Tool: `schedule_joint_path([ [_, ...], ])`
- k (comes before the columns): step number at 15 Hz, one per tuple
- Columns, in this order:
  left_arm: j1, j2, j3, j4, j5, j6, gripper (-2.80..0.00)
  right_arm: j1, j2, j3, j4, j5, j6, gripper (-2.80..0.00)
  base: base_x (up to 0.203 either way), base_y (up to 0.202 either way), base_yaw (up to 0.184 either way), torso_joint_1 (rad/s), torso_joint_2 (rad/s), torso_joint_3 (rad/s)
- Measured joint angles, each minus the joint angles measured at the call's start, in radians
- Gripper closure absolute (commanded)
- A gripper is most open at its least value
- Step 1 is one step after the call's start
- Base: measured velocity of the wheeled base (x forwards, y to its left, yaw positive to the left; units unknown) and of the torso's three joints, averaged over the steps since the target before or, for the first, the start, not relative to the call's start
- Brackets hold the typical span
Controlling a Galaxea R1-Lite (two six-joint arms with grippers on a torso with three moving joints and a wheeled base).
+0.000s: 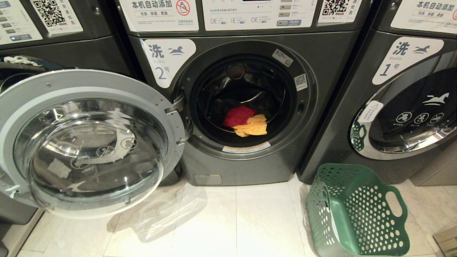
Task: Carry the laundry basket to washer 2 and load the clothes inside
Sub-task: Close the washing machine door with the left hand
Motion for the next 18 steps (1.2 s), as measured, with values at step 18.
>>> schedule_joint_path([
  [18,0.001,0.0,0.0,0.026,-0.001,0.027,0.0,0.0,0.0,0.0,-0.001,-0.001,0.008,0.0,0.0,0.0,0.0,0.001,0.0,0.074],
])
